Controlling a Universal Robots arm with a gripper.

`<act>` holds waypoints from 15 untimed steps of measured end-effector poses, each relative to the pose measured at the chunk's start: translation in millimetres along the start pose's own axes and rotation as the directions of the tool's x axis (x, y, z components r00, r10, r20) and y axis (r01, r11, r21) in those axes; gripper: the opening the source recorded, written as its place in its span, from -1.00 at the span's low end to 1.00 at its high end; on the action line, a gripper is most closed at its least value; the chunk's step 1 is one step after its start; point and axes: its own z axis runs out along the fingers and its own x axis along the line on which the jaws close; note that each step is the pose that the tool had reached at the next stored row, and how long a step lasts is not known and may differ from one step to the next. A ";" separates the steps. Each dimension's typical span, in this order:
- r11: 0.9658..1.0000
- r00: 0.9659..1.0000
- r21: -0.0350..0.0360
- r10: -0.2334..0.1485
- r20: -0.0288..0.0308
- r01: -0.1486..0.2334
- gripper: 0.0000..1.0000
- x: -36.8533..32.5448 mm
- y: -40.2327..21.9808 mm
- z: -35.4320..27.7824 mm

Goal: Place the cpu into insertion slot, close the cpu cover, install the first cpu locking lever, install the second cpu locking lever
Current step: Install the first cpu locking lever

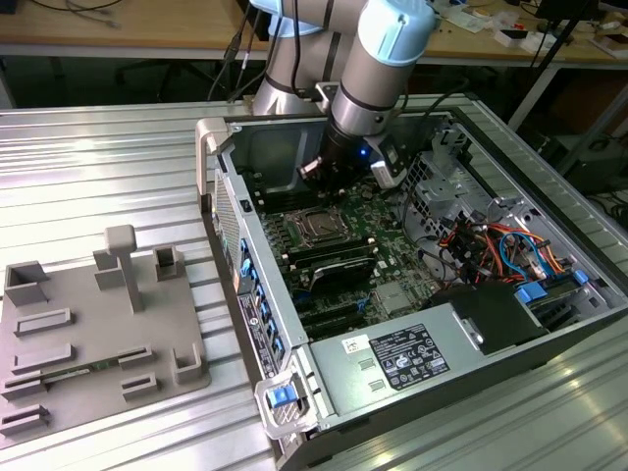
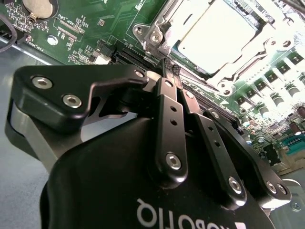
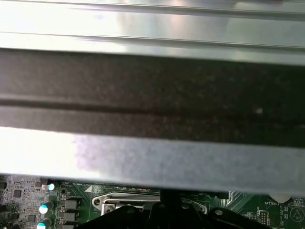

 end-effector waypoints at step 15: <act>1.000 1.000 0.013 0.000 -0.002 0.000 -0.79 -1.8 -2.1 6.6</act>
